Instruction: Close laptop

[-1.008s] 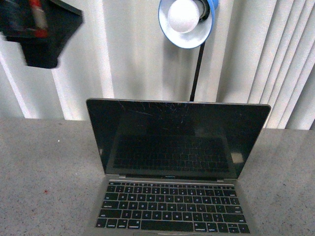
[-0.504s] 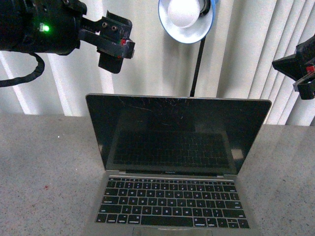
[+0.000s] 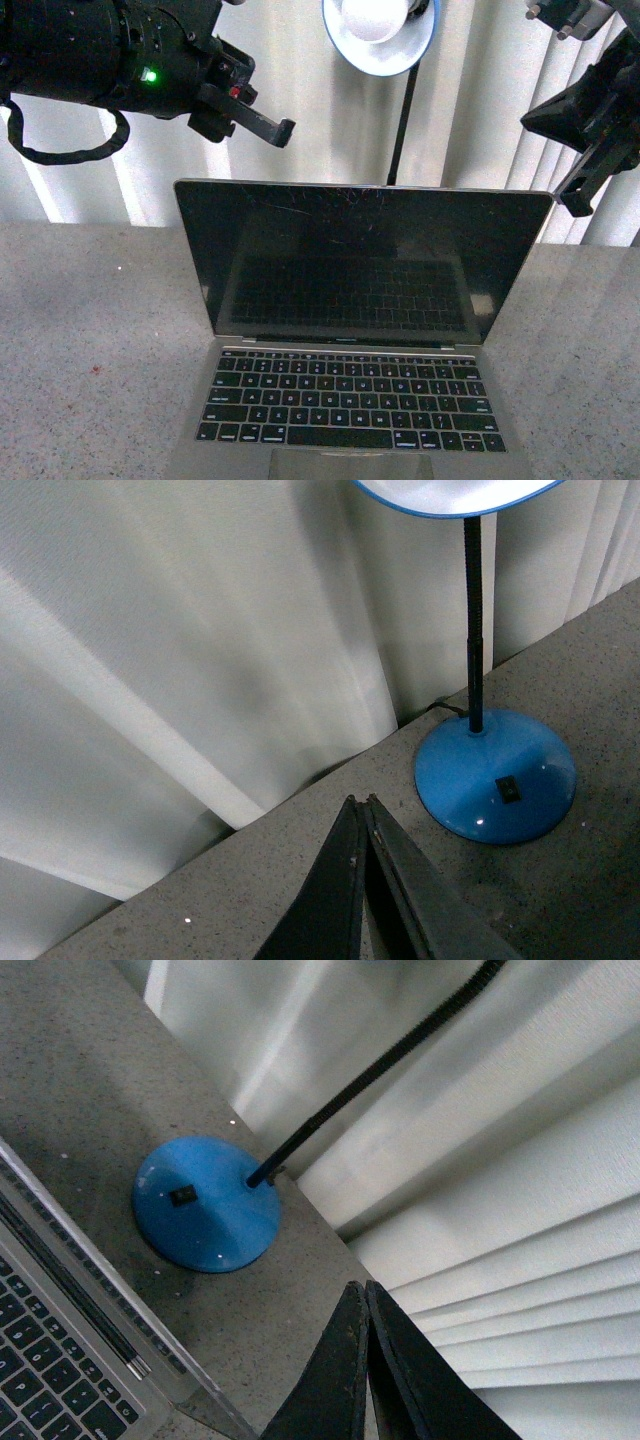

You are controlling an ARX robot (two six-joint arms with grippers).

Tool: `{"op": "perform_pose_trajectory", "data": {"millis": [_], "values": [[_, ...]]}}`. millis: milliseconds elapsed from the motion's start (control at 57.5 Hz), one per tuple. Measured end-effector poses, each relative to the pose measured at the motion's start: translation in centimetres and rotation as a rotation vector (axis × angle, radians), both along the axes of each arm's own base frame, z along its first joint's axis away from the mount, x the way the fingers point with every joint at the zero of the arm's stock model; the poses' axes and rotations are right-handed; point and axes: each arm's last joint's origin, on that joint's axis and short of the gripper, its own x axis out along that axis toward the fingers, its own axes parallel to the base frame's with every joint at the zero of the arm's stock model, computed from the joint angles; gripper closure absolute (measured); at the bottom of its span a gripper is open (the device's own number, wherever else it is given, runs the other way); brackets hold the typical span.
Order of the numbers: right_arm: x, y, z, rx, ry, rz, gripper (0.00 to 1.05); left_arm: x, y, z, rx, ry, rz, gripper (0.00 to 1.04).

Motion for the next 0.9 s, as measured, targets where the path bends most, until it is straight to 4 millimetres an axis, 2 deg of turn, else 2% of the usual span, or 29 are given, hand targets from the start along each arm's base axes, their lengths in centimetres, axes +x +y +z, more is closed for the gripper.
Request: {"op": "perform_pose_trajectory", "data": {"millis": [174,417,904], "values": [[0.3,1.1,-0.4,-0.033,0.001,0.049,1.02,-0.1,-0.3,-0.6,0.072,0.023,-0.008,1.01],[0.6,1.7,-1.0,-0.08,0.031,0.104,1.02,0.1,-0.5,-2.3,0.148,0.084,-0.033,1.01],[0.6,2.1,-2.0,-0.122,0.062,0.158,1.02,-0.3,-1.0,-2.4,0.192,0.133,-0.072,1.01]]}}
